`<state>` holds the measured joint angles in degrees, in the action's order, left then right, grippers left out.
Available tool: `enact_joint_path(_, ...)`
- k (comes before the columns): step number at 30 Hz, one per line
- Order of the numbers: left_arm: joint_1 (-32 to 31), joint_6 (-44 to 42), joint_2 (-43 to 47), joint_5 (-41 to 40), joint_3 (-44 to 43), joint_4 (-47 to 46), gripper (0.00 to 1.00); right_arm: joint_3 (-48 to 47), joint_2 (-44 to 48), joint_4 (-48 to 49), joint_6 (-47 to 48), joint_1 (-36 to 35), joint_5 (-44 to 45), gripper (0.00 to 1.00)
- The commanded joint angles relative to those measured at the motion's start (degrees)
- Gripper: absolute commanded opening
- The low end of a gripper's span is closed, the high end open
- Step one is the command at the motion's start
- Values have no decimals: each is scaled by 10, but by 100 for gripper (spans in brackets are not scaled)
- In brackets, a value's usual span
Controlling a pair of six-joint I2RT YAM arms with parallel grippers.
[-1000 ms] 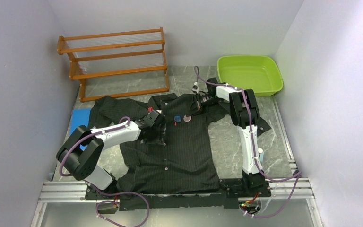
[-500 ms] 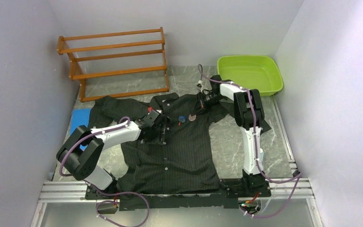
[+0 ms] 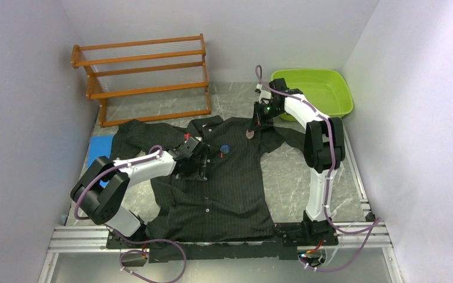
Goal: Pin the brooch onto the clothing
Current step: Pin the brooch to the clothes.
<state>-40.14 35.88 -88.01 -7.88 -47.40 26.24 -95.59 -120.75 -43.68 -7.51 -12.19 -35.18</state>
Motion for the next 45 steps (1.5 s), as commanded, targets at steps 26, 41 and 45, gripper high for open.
enact_joint_path(26,2,3,-1,-24,12,36,67,9,-106,121,-37,-55,-142,0)
enact_joint_path(41,-3,8,-3,-26,12,35,67,27,-122,65,7,14,-117,0)
enact_joint_path(45,-4,10,-2,-34,10,42,67,15,-93,39,-9,14,-46,0)
